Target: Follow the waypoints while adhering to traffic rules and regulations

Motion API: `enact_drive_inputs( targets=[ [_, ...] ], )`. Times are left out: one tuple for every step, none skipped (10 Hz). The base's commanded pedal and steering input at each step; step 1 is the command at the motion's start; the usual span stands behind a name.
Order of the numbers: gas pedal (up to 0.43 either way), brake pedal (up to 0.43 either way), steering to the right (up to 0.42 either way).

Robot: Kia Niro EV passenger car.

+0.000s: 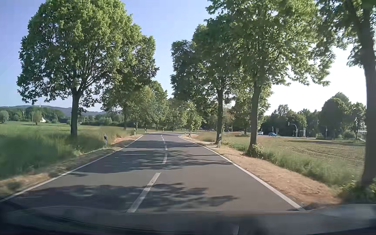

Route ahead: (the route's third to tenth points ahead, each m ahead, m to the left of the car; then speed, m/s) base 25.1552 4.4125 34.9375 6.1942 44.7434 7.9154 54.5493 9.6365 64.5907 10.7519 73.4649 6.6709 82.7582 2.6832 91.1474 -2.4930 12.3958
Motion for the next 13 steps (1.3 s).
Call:
enact_drive_inputs(
  targets=[
    [0.189,0.006,-0.040],
    [0.189,0.006,-0.041],
    [0.189,0.006,-0.041],
    [0.189,0.006,-0.041],
    [0.189,0.006,-0.040],
    [0.157,0.006,-0.041],
    [0.157,0.006,-0.041],
    [0.157,0.006,-0.041],
    [0.150,0.006,-0.041],
    [0.098,0.006,-0.040],
    [0.079,0.006,-0.038],
    [0.067,0.006,-0.034],
    [0.039,0.006,-0.030]
  ],
)
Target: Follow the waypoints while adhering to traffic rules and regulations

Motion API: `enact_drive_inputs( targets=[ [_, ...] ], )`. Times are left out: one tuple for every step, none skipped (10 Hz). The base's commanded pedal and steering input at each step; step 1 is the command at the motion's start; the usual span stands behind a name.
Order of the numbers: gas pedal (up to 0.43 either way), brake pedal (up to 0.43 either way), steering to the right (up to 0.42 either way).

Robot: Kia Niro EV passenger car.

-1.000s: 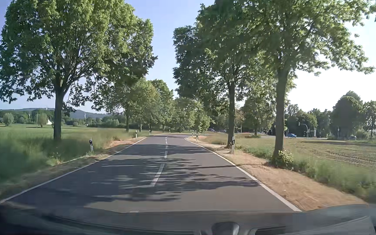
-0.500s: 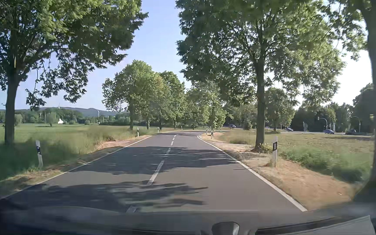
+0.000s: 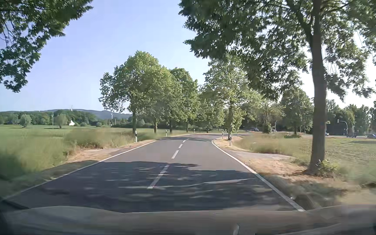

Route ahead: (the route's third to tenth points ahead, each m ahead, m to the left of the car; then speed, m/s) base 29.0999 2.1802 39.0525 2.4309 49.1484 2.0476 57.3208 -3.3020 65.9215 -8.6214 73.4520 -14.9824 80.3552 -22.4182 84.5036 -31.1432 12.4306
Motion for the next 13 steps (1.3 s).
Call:
enact_drive_inputs(
  targets=[
    [0.000,0.006,-0.025],
    [0.000,0.006,-0.022],
    [0.000,0.006,-0.021],
    [0.000,0.006,-0.020],
    [0.000,0.006,-0.019],
    [0.000,0.006,-0.017],
    [0.008,0.006,-0.014],
    [0.008,0.006,-0.013],
    [0.008,0.006,-0.011],
    [0.008,0.006,-0.011],
    [0.008,0.006,-0.010],
    [0.008,0.006,-0.007],
    [0.008,0.006,-0.003]
  ],
)
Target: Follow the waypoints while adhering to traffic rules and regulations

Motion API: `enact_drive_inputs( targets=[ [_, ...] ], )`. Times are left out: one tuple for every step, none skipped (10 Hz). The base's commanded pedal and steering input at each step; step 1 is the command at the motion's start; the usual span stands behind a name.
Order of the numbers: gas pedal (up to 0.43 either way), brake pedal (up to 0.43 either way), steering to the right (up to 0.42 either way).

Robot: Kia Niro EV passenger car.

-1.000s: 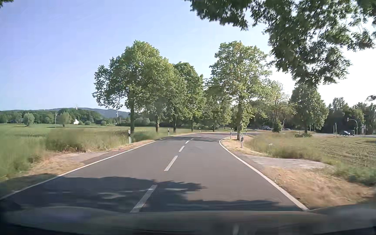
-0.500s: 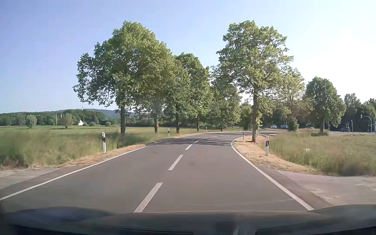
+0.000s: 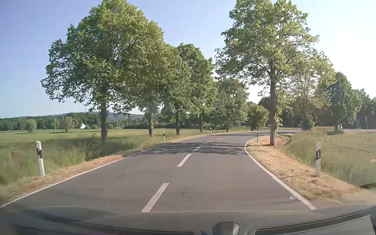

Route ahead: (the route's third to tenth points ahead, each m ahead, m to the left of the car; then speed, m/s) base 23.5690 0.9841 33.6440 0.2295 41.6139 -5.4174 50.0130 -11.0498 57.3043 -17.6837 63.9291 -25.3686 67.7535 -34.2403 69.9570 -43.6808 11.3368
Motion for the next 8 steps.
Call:
enact_drive_inputs(
  targets=[
    [0.008,0.006,0.009],
    [0.008,0.006,0.018],
    [0.008,0.006,0.024],
    [0.008,0.006,0.028],
    [0.028,0.006,0.031],
    [0.028,0.006,0.035],
    [0.028,0.006,0.036],
    [0.028,0.006,0.041]
  ],
)
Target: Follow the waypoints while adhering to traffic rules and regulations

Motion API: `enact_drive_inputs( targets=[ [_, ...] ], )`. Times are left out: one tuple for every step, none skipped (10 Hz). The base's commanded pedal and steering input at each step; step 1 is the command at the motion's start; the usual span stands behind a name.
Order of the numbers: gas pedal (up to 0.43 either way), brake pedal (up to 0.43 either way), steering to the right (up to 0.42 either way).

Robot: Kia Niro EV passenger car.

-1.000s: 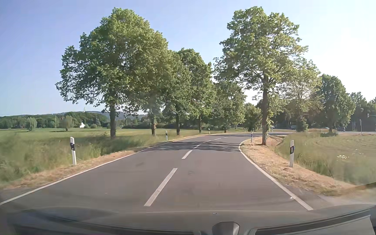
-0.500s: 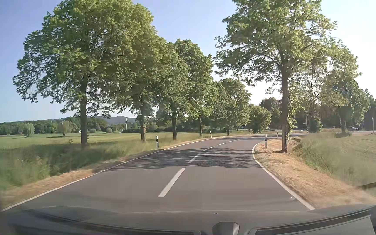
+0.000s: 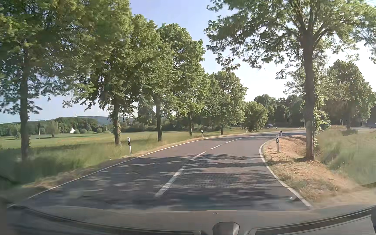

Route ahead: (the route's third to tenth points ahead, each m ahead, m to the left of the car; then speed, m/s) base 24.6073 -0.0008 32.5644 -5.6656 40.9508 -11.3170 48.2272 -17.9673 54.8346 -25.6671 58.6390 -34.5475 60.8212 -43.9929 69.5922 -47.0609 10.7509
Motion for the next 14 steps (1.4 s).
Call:
enact_drive_inputs(
  targets=[
    [0.059,0.006,0.050],
    [0.067,0.006,0.052],
    [0.067,0.006,0.051],
    [0.079,0.006,0.051],
    [0.079,0.006,0.054],
    [0.079,0.006,0.054],
    [0.079,0.006,0.055],
    [0.067,0.006,0.054],
    [0.059,0.006,0.054],
    [0.047,0.006,0.056],
    [0.000,0.006,0.055],
    [0.000,0.006,0.051],
    [0.000,0.006,0.055],
    [0.000,0.006,0.056]
  ],
)
